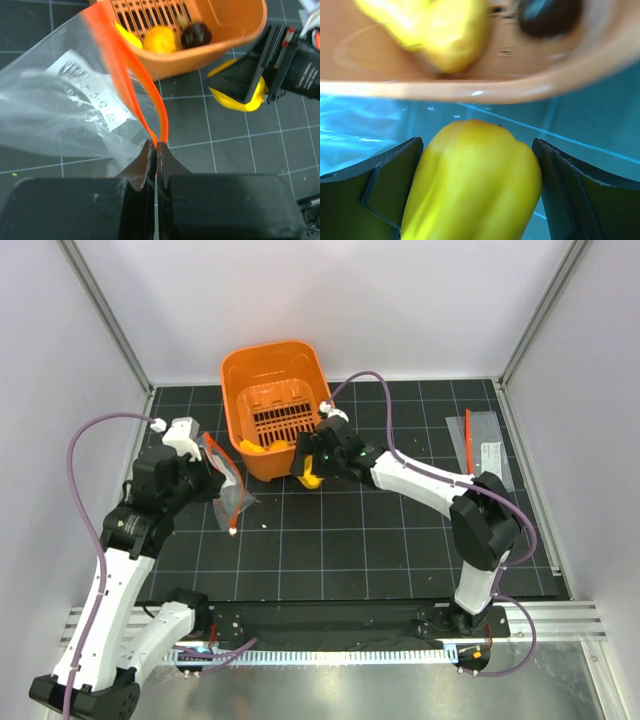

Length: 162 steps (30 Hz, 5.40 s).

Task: Place the food in the zip-top bag and seal the zipper
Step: Move the bin to the center of the board, then place the fake fruit at the center of the board, then pick up the fake fruit from the center of the board, then place the fake fruit in the zipper food storage bag.

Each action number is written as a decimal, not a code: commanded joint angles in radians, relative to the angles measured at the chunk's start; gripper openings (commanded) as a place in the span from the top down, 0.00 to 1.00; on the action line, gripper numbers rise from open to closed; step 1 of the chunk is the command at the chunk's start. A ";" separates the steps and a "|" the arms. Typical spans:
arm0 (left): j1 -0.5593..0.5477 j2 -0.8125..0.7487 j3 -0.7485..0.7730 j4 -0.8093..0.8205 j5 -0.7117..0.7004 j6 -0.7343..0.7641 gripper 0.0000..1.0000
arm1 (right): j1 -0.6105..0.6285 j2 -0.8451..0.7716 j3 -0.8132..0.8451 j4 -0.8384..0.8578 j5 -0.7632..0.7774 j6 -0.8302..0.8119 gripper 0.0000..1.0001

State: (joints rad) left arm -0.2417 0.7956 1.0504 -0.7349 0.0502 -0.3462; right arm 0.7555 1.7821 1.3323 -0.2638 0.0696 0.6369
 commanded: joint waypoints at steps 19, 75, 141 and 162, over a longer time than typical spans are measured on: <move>-0.145 0.132 0.100 -0.038 0.333 -0.077 0.99 | 0.022 -0.204 -0.332 -0.048 -0.021 -0.184 0.94; -0.157 0.307 0.071 0.108 0.162 0.047 1.00 | 0.332 -0.386 -0.395 -0.235 0.245 -0.074 0.01; -0.531 0.614 0.419 -0.491 -0.294 -0.004 1.00 | 0.344 -0.832 -0.649 0.198 0.242 -0.240 0.64; -0.564 0.623 0.280 0.333 0.484 -0.364 0.99 | 0.344 -1.116 -0.900 0.479 0.177 -0.253 0.66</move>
State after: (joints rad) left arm -0.7822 1.4521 1.3190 -0.6628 0.3462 -0.5716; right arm 1.0958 0.6609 0.4381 0.1356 0.2470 0.3893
